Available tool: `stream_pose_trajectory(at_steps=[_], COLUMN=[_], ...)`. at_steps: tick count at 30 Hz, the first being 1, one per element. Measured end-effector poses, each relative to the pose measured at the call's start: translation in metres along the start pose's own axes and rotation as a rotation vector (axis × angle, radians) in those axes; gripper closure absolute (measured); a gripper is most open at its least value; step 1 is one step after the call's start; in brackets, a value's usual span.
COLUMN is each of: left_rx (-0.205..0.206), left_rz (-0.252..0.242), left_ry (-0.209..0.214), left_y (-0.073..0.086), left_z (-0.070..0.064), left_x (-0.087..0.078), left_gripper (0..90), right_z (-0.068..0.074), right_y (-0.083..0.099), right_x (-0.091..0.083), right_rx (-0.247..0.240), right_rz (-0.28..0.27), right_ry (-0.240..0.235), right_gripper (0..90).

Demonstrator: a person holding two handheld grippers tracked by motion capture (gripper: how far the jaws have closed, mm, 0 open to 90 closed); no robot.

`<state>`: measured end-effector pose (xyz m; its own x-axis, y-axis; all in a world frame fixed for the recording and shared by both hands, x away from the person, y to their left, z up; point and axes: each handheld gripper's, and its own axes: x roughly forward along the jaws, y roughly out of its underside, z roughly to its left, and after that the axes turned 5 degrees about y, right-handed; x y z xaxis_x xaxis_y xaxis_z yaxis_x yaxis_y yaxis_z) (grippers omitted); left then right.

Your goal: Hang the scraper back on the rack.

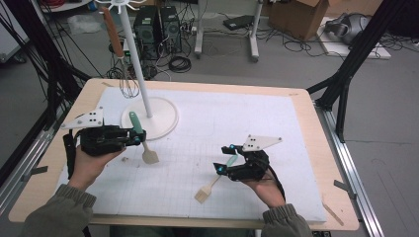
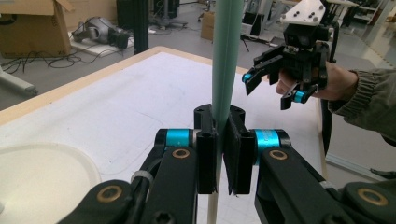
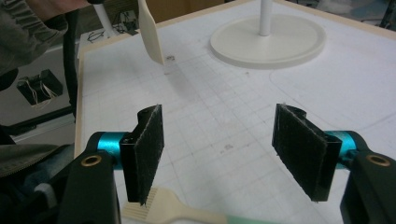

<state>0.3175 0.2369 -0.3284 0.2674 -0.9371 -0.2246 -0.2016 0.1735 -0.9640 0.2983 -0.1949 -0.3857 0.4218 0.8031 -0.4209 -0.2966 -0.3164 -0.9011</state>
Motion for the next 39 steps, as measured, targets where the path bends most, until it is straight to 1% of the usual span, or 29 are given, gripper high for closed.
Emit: stream_pose_trajectory(at_steps=[3, 4, 8, 13, 16, 20, 24, 27, 29, 31, 35, 39], left_rx=[0.001, 0.002, 0.001, 0.01, 0.006, 0.003, 0.015, 0.021, 0.024, 0.023, 0.022, 0.021], left_rz=[0.008, 0.012, 0.015, 0.013, 0.013, 0.011, 0.013, 0.01, 0.017, 0.017, 0.006, 0.01], left_ry=[-0.009, -0.013, -0.023, -0.028, -0.037, -0.048, -0.048, -0.05, -0.05, -0.048, -0.043, -0.052], left_y=[-0.003, -0.005, -0.012, -0.023, -0.03, -0.042, -0.055, -0.063, -0.067, -0.072, -0.079, -0.086], left_z=[0.004, 0.005, 0.008, 0.013, 0.017, 0.023, 0.026, 0.028, 0.031, 0.032, 0.035, 0.039], left_x=[-0.001, -0.001, -0.003, -0.006, -0.009, -0.013, -0.014, -0.014, -0.013, -0.012, -0.012, -0.013], left_gripper=[83.8, 83.8, 83.8, 83.8, 83.8, 83.7, 83.8, 83.8, 83.8, 83.7, 83.8, 83.8], right_z=[-0.003, -0.004, -0.008, -0.012, -0.013, -0.012, -0.013, -0.014, -0.016, -0.016, -0.018, -0.019], right_y=[0.004, 0.005, 0.008, 0.011, 0.011, 0.011, 0.012, 0.012, 0.013, 0.014, 0.014, 0.014], right_x=[-0.004, -0.004, -0.007, -0.008, -0.008, -0.007, -0.007, -0.007, -0.007, -0.008, -0.011, -0.012], right_rx=[0.015, 0.007, 0.018, 0.015, 0.011, 0.012, 0.008, 0.018, 0.015, 0.022, 0.023, 0.029], right_rz=[0.006, 0.007, 0.009, 0.018, 0.018, 0.035, 0.035, 0.038, 0.036, 0.04, 0.029, 0.025], right_ry=[0.008, 0.015, 0.026, 0.037, 0.042, 0.042, 0.039, 0.042, 0.045, 0.048, 0.051, 0.053], right_gripper=[33.0, 32.9, 32.8, 32.6, 32.5, 32.4, 32.4, 32.3, 32.2, 32.2, 32.2, 32.2])
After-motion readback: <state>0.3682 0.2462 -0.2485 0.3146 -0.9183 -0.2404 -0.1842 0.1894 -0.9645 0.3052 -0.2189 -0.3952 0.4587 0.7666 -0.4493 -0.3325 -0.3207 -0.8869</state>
